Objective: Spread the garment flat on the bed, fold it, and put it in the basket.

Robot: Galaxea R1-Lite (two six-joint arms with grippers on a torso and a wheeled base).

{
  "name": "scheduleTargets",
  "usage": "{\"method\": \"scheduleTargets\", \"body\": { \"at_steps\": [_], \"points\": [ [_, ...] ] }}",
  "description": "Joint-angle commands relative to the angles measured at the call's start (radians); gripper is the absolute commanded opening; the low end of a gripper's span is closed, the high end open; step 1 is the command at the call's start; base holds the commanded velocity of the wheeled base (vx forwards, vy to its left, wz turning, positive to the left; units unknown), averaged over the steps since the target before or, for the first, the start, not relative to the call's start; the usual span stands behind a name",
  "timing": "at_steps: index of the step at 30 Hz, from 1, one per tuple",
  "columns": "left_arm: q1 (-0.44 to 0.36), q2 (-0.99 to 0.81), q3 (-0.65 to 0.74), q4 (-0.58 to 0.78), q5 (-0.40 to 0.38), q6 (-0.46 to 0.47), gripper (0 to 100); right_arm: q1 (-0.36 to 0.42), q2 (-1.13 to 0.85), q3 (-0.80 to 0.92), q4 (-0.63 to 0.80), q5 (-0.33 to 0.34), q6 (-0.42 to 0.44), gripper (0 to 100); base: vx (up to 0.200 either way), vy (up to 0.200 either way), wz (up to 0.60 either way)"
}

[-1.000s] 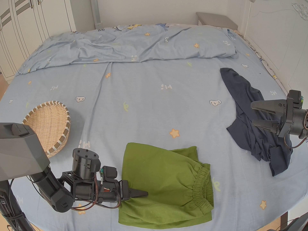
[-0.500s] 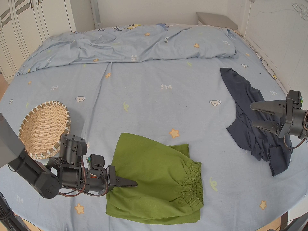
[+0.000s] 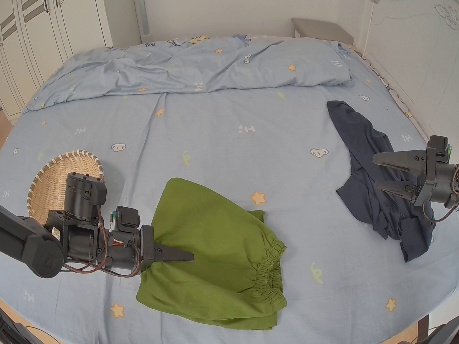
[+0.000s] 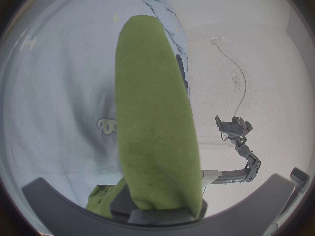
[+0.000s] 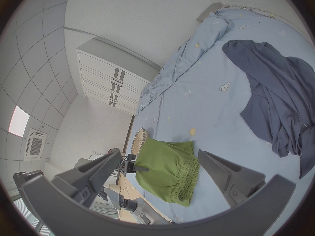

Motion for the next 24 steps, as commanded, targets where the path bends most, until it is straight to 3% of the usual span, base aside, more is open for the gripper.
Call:
{"method": "scheduleTargets", "body": {
  "at_steps": [1,22,24],
  "points": [
    [-0.021,-0.033,-0.005,0.012,0.0,0.011,0,0.0,0.0,0.0,-0.002,0.0,0.001,100,0.0,0.2,0.0],
    [-0.087,-0.03,0.009,0.012,0.007,0.014,0,0.0,-0.005,0.0,-0.002,0.002,0.001,100,0.0,0.2,0.0],
    [-0.092,-0.035,0.009,0.012,0.021,0.014,0,0.0,-0.008,0.0,-0.002,0.002,0.001,100,0.0,0.0,0.0]
  ]
}}
